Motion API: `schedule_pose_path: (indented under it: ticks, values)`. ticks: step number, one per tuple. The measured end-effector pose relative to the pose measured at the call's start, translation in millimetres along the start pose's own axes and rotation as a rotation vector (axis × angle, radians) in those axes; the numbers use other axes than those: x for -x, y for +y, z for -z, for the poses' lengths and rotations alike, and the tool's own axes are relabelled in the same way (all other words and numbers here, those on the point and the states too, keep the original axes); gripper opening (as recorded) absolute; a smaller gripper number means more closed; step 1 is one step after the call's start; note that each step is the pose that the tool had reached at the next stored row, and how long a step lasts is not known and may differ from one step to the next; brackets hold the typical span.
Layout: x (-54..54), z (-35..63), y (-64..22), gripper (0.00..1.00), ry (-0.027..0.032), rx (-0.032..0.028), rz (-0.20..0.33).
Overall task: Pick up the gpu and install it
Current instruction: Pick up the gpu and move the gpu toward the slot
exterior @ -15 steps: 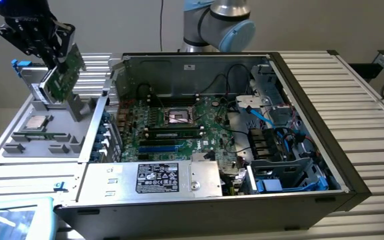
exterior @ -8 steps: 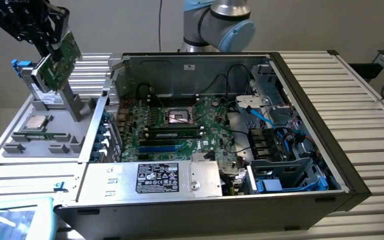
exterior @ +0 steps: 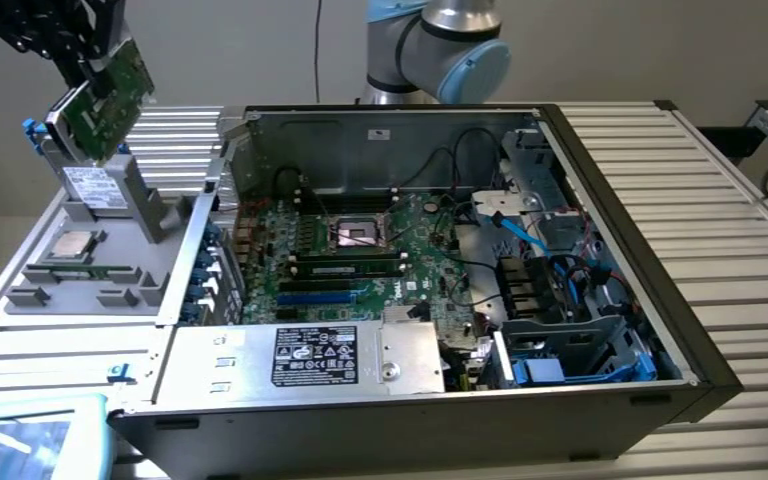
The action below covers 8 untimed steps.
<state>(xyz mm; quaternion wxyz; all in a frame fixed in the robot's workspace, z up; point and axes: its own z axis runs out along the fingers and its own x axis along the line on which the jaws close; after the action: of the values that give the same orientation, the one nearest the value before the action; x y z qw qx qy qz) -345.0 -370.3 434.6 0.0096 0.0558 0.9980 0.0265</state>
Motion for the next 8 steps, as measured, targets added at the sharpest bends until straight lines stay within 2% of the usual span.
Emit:
schedule_pose_path:
  ticks: [4,8]
  values:
    - [0.2,16.7,1.0,0.27,0.0004,-0.0002,0.011]
    - [0.3,23.6,1.3,0.27,0.0033,0.0006,0.065]
